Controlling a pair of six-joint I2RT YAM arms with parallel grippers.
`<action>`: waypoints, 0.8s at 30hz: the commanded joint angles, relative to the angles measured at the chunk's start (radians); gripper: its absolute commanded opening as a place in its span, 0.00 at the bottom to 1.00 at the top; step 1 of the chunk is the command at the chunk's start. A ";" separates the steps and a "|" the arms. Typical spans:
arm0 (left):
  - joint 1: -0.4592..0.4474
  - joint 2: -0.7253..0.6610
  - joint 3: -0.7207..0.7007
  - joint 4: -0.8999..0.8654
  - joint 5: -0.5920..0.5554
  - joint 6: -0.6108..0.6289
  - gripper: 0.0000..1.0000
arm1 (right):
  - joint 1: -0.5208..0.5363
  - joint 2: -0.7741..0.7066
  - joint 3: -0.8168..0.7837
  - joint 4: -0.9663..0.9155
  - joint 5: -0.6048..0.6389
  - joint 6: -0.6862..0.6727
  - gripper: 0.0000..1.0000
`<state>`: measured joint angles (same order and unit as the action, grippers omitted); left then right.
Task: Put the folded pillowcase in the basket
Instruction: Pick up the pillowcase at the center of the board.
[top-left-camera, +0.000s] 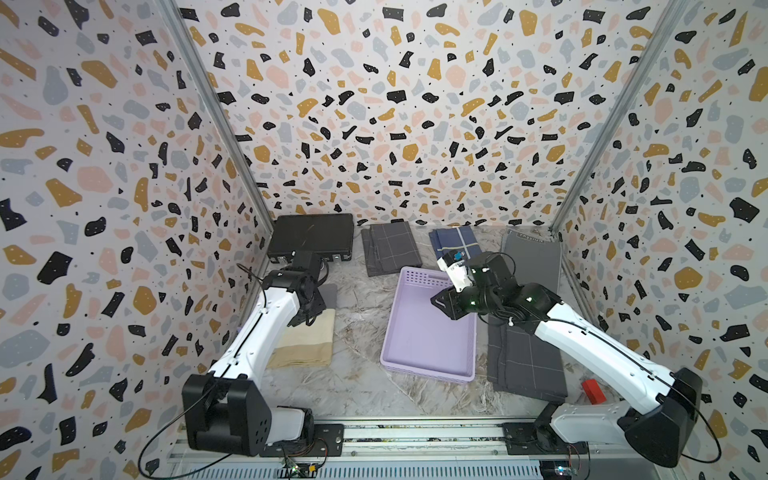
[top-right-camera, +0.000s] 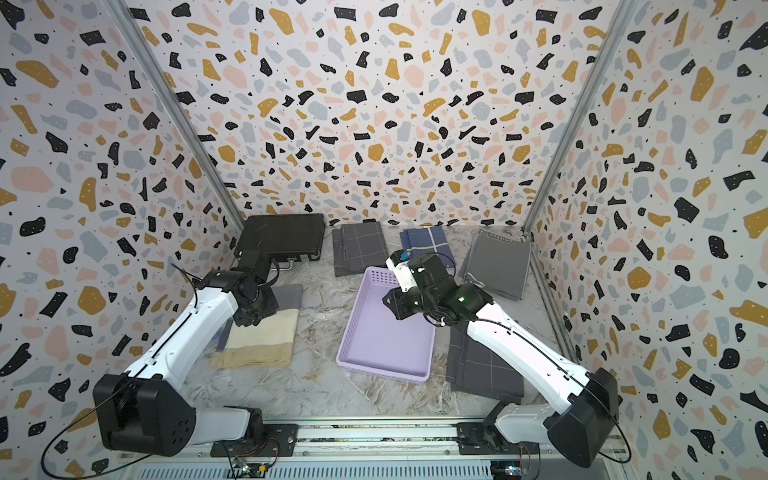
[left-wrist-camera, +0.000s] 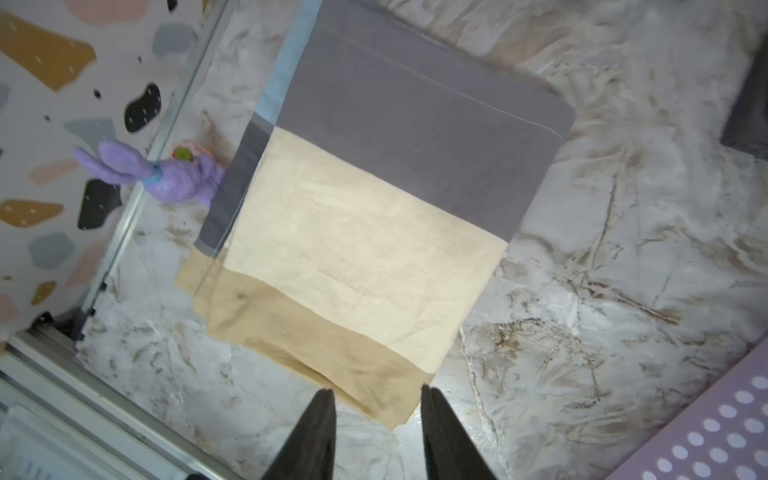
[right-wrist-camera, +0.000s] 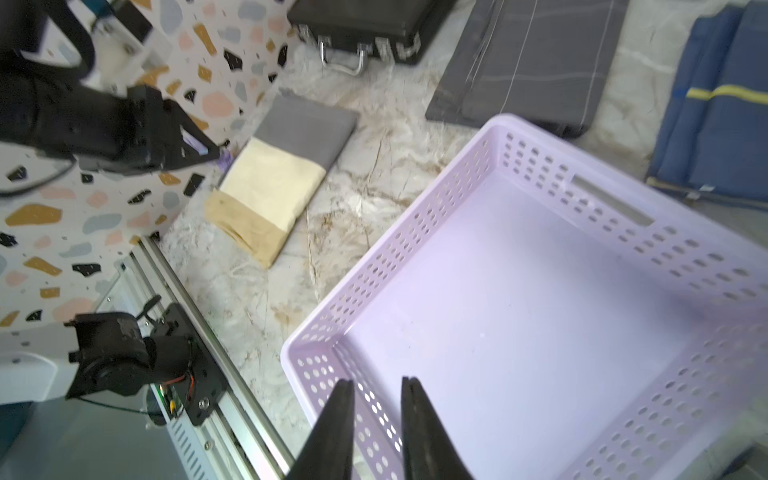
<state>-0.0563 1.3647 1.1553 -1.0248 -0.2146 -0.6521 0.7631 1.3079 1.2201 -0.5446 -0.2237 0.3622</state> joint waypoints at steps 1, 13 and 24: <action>0.105 0.063 0.000 -0.045 0.195 0.045 0.43 | 0.060 0.032 0.034 -0.117 0.055 -0.016 0.25; 0.159 0.268 -0.100 0.024 0.371 0.112 0.48 | 0.228 0.179 0.124 -0.053 0.101 0.004 0.32; 0.092 0.343 -0.198 0.131 0.598 0.038 0.52 | 0.230 0.133 0.119 -0.052 0.128 0.014 0.36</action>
<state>0.0635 1.7004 0.9710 -0.9230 0.2993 -0.5838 0.9905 1.4933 1.3140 -0.5915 -0.1177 0.3721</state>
